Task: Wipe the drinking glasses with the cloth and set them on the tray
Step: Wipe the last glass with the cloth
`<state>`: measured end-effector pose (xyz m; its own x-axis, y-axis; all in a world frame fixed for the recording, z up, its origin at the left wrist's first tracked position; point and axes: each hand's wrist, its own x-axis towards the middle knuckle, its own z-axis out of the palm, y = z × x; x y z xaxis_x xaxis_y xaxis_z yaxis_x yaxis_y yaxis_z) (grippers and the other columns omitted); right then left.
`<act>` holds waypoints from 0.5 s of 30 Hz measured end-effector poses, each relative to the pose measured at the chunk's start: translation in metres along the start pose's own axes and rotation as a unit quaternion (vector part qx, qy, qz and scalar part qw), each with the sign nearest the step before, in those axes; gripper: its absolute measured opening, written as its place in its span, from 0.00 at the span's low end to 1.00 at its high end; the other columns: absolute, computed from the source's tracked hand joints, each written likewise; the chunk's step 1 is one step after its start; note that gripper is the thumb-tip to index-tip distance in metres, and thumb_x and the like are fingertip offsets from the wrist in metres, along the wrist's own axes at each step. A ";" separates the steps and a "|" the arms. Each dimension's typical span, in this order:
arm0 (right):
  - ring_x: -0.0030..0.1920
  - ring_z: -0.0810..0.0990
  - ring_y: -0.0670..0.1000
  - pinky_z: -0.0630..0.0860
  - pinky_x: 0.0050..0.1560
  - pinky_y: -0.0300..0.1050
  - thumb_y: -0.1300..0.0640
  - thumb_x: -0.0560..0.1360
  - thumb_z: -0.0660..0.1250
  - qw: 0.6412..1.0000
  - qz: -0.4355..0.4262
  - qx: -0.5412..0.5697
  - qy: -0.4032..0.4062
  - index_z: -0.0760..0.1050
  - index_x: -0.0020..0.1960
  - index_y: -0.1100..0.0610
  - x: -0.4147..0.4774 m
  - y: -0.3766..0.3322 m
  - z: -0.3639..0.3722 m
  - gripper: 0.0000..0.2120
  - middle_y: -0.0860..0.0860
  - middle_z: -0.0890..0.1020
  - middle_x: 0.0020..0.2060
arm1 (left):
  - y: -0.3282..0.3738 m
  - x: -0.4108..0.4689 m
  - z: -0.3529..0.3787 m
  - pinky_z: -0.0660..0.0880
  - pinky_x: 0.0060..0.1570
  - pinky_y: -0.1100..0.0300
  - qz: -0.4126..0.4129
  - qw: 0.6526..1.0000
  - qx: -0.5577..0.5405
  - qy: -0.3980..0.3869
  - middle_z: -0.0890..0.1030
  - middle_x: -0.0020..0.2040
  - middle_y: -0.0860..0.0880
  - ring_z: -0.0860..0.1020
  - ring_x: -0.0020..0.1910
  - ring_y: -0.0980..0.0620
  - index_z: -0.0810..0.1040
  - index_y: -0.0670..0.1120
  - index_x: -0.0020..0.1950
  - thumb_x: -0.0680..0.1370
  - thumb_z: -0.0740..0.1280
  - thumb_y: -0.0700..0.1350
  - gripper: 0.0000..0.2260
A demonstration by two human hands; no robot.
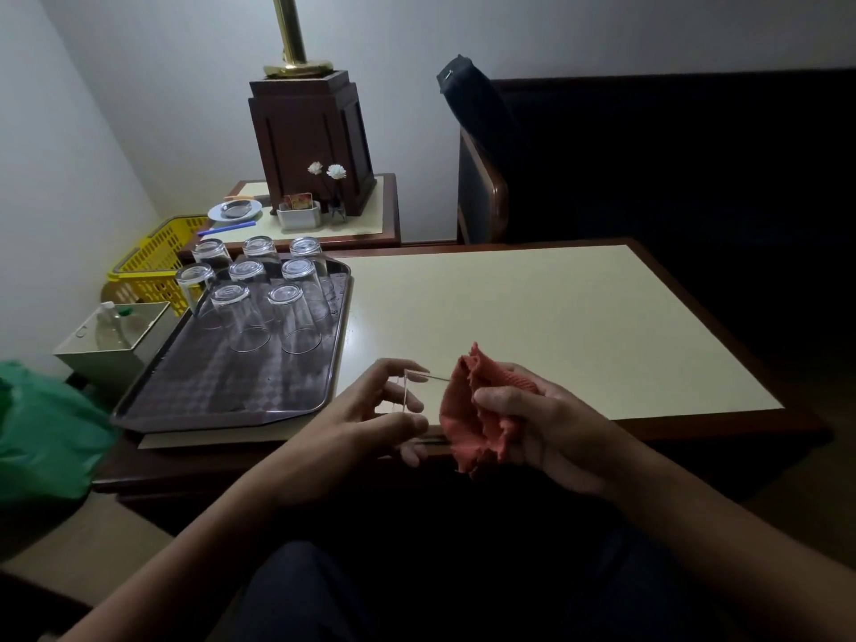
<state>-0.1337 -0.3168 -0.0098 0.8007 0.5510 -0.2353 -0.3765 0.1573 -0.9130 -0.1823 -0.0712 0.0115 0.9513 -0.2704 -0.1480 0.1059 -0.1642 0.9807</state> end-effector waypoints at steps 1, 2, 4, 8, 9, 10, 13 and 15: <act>0.59 0.85 0.64 0.84 0.56 0.61 0.56 0.68 0.83 0.999 -0.017 -0.032 -0.008 0.79 0.67 0.50 -0.001 0.001 0.000 0.29 0.60 0.83 0.60 | 0.000 -0.001 -0.001 0.80 0.48 0.54 0.004 1.000 -0.012 -0.008 0.78 0.55 0.37 0.83 0.40 0.44 0.76 0.49 0.66 0.75 0.73 0.46 0.20; 0.60 0.85 0.65 0.84 0.57 0.62 0.58 0.68 0.83 0.994 -0.053 -0.096 -0.010 0.79 0.67 0.48 -0.004 0.000 0.001 0.29 0.59 0.82 0.62 | 0.001 -0.001 0.000 0.80 0.44 0.55 -0.001 0.999 -0.041 -0.010 0.79 0.51 0.34 0.83 0.38 0.43 0.76 0.44 0.65 0.76 0.73 0.47 0.19; 0.56 0.86 0.55 0.86 0.53 0.51 0.63 0.67 0.85 0.954 -0.142 -0.263 -0.009 0.79 0.66 0.47 -0.012 -0.004 0.003 0.32 0.48 0.83 0.61 | -0.001 0.003 0.007 0.78 0.35 0.56 -0.054 0.994 -0.093 -0.003 0.79 0.46 0.32 0.81 0.33 0.41 0.73 0.35 0.61 0.77 0.74 0.50 0.23; 0.56 0.85 0.46 0.83 0.51 0.41 0.64 0.67 0.85 0.932 -0.149 -0.329 -0.039 0.77 0.68 0.46 -0.016 -0.008 0.003 0.34 0.38 0.82 0.59 | -0.011 0.010 0.013 0.75 0.28 0.59 -0.149 0.976 -0.159 -0.014 0.78 0.41 0.35 0.79 0.29 0.43 0.74 0.37 0.58 0.72 0.73 0.57 0.27; 0.57 0.86 0.49 0.83 0.51 0.44 0.64 0.68 0.84 0.941 -0.129 -0.309 -0.038 0.77 0.69 0.45 -0.015 -0.009 0.001 0.35 0.41 0.82 0.60 | -0.010 0.011 0.013 0.76 0.28 0.59 -0.158 0.969 -0.188 -0.002 0.78 0.40 0.36 0.79 0.30 0.43 0.73 0.38 0.58 0.72 0.72 0.57 0.26; 0.57 0.86 0.53 0.84 0.53 0.48 0.65 0.68 0.83 0.956 -0.109 -0.272 -0.036 0.77 0.69 0.44 -0.012 -0.009 0.000 0.34 0.47 0.82 0.62 | -0.008 0.011 0.014 0.77 0.29 0.59 -0.161 0.963 -0.215 0.015 0.78 0.41 0.36 0.79 0.30 0.43 0.72 0.38 0.59 0.71 0.71 0.56 0.26; 0.57 0.85 0.60 0.84 0.55 0.57 0.64 0.69 0.79 0.993 -0.060 -0.106 -0.005 0.79 0.68 0.47 -0.004 -0.007 -0.002 0.30 0.59 0.81 0.63 | -0.004 0.011 0.013 0.80 0.33 0.58 -0.119 0.961 -0.243 0.049 0.78 0.42 0.35 0.81 0.32 0.42 0.72 0.37 0.61 0.73 0.72 0.53 0.25; 0.58 0.86 0.60 0.84 0.54 0.57 0.61 0.70 0.78 1.000 -0.004 -0.016 -0.007 0.77 0.69 0.52 0.000 -0.005 -0.002 0.29 0.61 0.82 0.63 | -0.004 0.009 0.010 0.82 0.40 0.55 -0.065 0.973 -0.213 0.052 0.80 0.47 0.34 0.83 0.38 0.42 0.74 0.38 0.63 0.74 0.75 0.49 0.23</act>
<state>-0.1307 -0.3188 -0.0062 0.7976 0.5604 -0.2233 -0.3549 0.1366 -0.9249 -0.1768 -0.0824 0.0053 0.9434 -0.1728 -0.2830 0.3173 0.2235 0.9216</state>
